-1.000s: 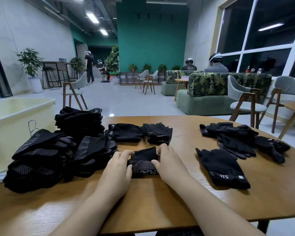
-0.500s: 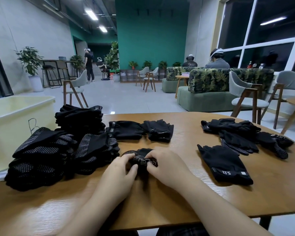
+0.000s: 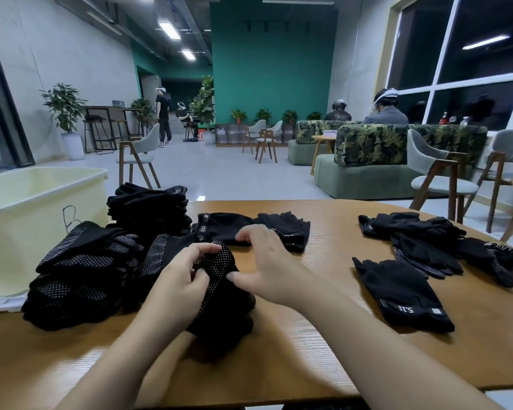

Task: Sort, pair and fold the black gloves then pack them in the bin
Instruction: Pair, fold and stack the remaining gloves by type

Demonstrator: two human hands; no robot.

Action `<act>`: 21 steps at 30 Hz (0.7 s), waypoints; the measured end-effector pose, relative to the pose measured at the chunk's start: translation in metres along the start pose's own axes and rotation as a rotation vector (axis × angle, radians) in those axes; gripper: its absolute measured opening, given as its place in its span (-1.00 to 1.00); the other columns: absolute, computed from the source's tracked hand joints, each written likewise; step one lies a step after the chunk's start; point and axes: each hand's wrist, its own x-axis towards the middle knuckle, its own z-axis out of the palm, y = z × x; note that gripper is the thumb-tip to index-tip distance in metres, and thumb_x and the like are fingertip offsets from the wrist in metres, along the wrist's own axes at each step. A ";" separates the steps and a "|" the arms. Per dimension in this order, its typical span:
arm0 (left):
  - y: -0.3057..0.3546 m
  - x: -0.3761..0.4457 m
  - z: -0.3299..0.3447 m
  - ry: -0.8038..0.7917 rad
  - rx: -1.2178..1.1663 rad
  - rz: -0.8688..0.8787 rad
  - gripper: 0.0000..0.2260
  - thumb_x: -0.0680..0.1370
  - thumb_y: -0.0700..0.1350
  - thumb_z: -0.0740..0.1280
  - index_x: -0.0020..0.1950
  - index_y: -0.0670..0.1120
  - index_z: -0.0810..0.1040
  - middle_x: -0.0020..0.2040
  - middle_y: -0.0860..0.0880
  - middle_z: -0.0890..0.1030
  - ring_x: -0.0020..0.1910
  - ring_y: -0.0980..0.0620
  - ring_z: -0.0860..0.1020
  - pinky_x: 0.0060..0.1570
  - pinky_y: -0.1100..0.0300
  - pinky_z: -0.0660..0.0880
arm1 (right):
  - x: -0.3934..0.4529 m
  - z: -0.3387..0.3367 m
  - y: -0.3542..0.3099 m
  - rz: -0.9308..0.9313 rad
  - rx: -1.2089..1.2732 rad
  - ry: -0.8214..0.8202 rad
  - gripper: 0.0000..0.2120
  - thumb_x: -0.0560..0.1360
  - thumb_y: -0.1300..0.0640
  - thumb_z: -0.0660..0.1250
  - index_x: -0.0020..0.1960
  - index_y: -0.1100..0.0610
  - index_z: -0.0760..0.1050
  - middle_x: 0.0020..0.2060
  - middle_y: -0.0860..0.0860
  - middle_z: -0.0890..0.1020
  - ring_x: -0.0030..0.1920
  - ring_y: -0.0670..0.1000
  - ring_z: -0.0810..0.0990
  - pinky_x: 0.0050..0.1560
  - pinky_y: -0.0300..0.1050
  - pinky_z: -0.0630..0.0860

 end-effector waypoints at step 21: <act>-0.036 -0.019 -0.050 -0.208 0.077 -0.009 -0.69 0.52 -0.23 0.33 -0.07 0.23 0.59 -0.22 0.32 0.58 -0.29 0.27 0.51 -0.22 0.35 0.44 | 0.020 0.039 -0.011 0.083 0.382 -0.156 -0.87 0.57 0.06 0.26 0.09 0.00 0.35 -0.20 -0.16 0.51 -0.13 -0.15 0.51 0.02 -0.11 0.49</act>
